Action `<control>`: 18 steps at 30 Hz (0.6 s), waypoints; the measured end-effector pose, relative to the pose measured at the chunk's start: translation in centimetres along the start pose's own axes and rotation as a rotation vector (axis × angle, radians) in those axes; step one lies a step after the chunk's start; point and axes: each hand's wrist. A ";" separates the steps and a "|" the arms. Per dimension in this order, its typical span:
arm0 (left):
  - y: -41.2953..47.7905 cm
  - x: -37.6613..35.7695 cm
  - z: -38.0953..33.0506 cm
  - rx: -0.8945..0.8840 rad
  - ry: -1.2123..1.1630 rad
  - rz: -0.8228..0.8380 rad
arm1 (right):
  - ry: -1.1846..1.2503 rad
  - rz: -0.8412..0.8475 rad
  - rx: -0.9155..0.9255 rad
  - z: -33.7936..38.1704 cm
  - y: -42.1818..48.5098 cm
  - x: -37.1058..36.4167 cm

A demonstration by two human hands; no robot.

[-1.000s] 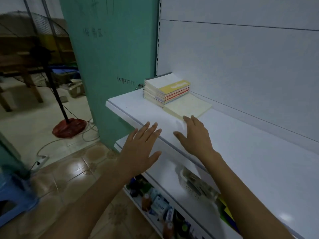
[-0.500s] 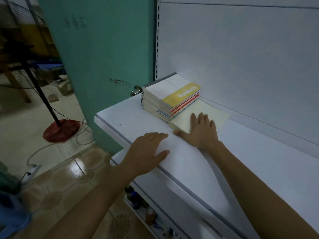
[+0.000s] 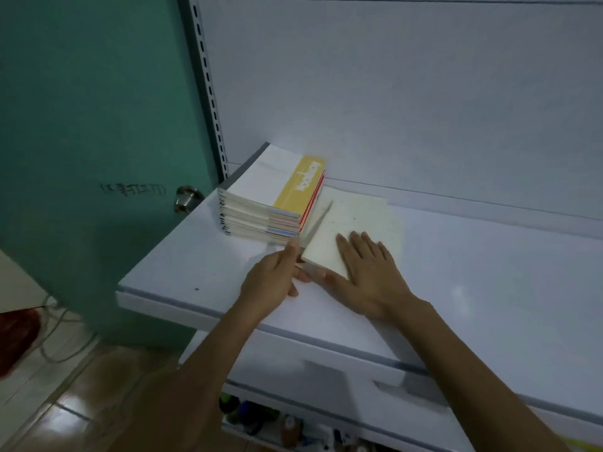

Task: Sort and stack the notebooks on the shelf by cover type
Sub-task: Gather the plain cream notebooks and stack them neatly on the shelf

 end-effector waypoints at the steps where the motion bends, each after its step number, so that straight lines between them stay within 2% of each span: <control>1: 0.3 0.6 -0.3 0.037 -0.039 0.086 | 0.023 -0.012 -0.023 0.6 -1.2 -0.2; 5: 1.2 1.7 -1.2 0.018 -0.044 0.414 | -0.031 -0.069 -0.063 3.0 -6.1 -2.3; 8: 0.6 1.3 -1.0 -0.137 -0.033 0.506 | -0.105 -0.151 -0.169 4.1 -8.4 -3.2; 10: 0.0 0.8 -0.5 -0.304 -0.002 0.449 | -0.018 -0.169 -0.155 4.2 -9.0 -2.9; 13: -0.2 2.1 1.0 -0.506 0.030 0.225 | 0.429 -0.221 -0.115 4.3 -8.6 -1.9; 15: 0.2 4.0 2.6 -0.488 -0.128 0.109 | 0.601 -0.358 -0.158 4.4 -7.3 -1.3; 18: 0.5 6.1 4.3 -0.294 -0.454 -0.046 | 0.591 -0.501 -0.245 4.5 -3.3 -0.8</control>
Point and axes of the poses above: each hand's wrist, its own y-axis towards the middle knuckle, its own x-axis out of the back of the hand, z = x × y, and after that the axes turned 14 degrees about -x, right-handed
